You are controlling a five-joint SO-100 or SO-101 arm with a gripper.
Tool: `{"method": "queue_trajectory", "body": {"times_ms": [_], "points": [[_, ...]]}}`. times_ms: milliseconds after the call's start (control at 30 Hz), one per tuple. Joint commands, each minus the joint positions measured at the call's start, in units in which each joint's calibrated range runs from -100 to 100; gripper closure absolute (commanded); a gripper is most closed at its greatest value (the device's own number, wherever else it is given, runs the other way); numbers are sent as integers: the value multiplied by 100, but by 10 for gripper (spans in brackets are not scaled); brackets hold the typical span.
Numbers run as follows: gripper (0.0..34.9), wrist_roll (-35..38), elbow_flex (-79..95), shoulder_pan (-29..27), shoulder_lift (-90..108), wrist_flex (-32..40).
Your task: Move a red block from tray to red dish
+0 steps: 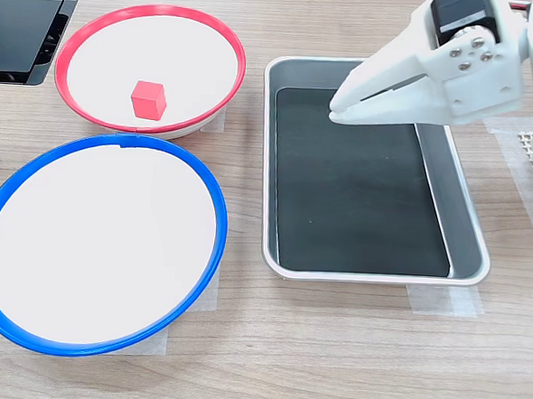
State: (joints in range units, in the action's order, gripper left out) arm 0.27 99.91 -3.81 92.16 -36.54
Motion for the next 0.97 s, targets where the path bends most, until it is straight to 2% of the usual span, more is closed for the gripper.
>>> {"method": "queue_trajectory", "body": {"times_ms": [0, 200, 233, 267, 300, 367, 933], "points": [[348, -29, 9, -19, 665, -1014], [346, -112, 9, 56, 690, -1080], [336, -117, 9, 37, 690, -1080], [303, -117, 9, 28, 690, -1080], [303, -117, 9, 28, 690, -1080], [346, -122, 9, 28, 690, -1088], [346, -103, 9, 65, 690, -1088]]}}
